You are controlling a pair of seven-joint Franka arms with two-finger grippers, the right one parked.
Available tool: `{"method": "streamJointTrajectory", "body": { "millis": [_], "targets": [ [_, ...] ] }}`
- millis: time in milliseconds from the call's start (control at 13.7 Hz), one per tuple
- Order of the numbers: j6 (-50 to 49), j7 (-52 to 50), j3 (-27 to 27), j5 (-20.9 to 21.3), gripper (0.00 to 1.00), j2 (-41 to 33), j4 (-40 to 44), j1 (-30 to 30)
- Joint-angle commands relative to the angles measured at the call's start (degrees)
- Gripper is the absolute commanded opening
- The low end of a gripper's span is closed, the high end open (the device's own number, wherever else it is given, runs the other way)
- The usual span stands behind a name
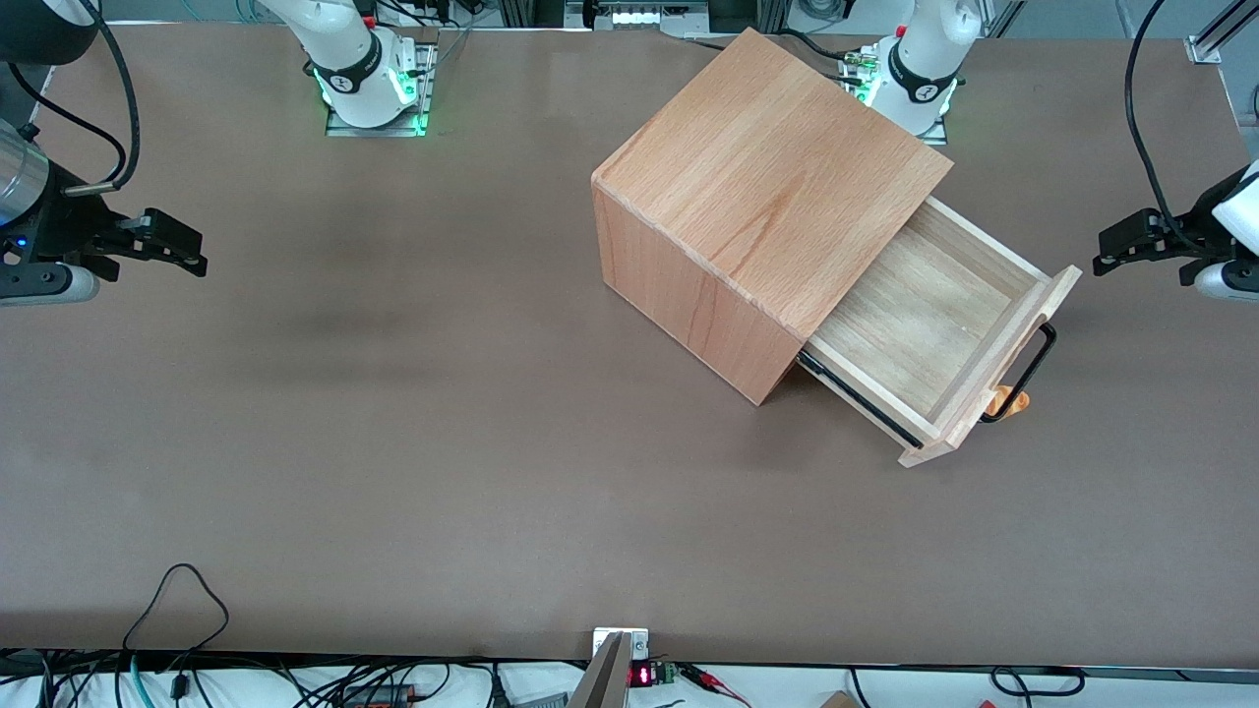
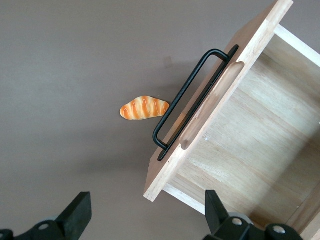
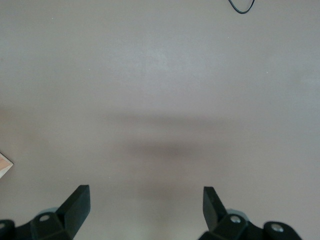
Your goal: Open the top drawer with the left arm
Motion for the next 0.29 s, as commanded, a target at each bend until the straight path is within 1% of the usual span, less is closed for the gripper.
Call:
{"method": "streamJointTrajectory", "body": {
  "millis": [0,219],
  "targets": [
    [-2.4,-2.1,0.0,1.3,1.00,-1.5,0.4,-0.3],
    [-2.1,-2.1,0.0,1.2,1.00,-1.5,0.4,-0.3]
  ]
}}
